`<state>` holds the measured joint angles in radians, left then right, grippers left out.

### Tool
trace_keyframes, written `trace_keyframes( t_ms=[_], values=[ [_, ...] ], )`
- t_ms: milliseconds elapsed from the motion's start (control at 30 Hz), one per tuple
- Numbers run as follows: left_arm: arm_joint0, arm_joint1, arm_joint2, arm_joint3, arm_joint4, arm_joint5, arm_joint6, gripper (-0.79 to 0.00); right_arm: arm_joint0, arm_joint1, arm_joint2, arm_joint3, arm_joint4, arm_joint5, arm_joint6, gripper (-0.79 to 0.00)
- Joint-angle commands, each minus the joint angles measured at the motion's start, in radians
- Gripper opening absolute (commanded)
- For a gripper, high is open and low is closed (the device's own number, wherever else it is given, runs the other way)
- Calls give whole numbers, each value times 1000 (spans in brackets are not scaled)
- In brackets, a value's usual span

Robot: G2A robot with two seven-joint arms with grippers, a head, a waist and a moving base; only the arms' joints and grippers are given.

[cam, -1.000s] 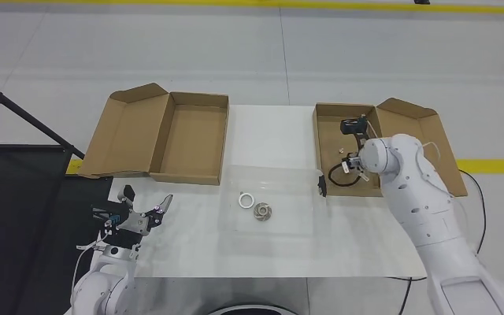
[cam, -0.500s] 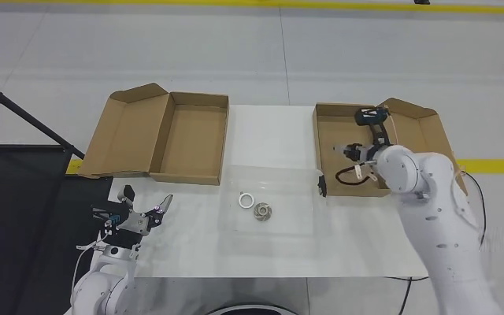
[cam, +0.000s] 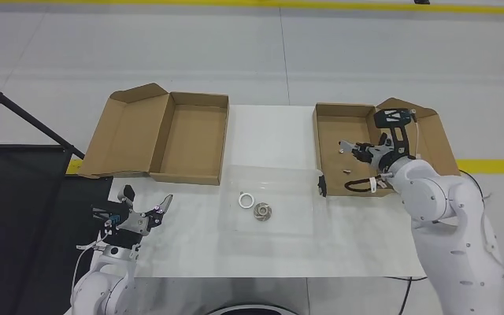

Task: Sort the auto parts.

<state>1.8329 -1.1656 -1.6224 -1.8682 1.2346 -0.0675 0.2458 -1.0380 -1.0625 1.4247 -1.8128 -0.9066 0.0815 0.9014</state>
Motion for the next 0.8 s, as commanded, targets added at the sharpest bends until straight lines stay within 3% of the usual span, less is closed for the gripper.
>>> trace_keyframes(
  t_ms=[0, 367, 767],
  values=[
    [0, 0, 0, 0, 0, 0, 0, 0, 0, 0, 0, 0, 0, 0, 0, 0],
    [-25, 8, -21, -69, 80, -99, -37, 0, -45, 2, -2, -28, -26, -72, -84, 0],
    [-49, 17, -81, -128, 59, -239, -62, 0, -124, 21, 18, -152, 25, -415, -82, 0]
  ],
)
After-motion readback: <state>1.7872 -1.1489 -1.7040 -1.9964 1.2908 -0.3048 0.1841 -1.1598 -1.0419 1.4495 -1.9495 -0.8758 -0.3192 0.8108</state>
